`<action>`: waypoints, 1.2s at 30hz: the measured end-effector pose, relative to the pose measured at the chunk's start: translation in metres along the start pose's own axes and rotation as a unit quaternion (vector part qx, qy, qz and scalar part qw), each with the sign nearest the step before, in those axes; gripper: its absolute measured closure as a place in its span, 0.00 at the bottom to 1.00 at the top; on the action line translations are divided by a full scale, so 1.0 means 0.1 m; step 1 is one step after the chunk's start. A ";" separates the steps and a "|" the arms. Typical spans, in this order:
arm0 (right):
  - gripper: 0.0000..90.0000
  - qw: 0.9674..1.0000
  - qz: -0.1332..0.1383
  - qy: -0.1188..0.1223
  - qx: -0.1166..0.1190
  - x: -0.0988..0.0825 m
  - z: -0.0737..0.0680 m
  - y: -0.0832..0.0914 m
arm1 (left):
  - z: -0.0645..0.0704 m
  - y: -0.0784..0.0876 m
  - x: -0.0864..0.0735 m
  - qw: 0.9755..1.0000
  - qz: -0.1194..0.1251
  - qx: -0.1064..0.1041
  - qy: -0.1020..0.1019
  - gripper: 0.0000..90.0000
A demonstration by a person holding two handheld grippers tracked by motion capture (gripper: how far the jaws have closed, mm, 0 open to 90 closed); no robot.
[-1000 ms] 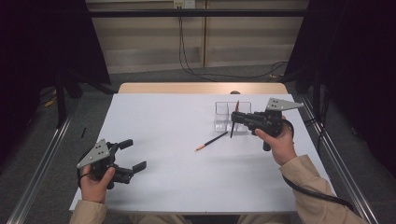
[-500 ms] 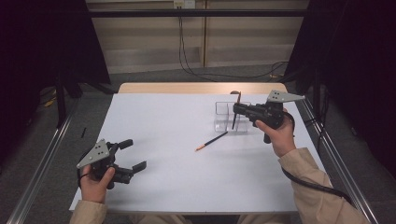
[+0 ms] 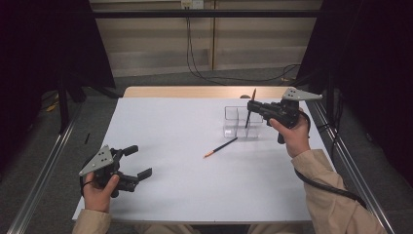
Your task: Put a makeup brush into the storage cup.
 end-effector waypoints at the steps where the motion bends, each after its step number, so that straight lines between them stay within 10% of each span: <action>1: 0.93 1.000 -0.001 0.003 -0.002 0.01 0.01 0.00 | 0.00 0.00 0.00 1.000 0.000 0.000 -0.001 0.03; 36: 0.93 0.998 -0.004 0.008 -0.064 0.05 0.38 -0.01 | 0.01 -0.01 0.00 1.000 0.000 -0.003 -0.005 0.03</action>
Point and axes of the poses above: each handheld gripper's, and its own axes: y roughly backward along the jaws, x roughly out of its top, z roughly to its right, the point moved 7 cm from there along -y, roughly forward along the jaws, and after that the axes turned 5 degrees about -y, right-handed, at the moved point
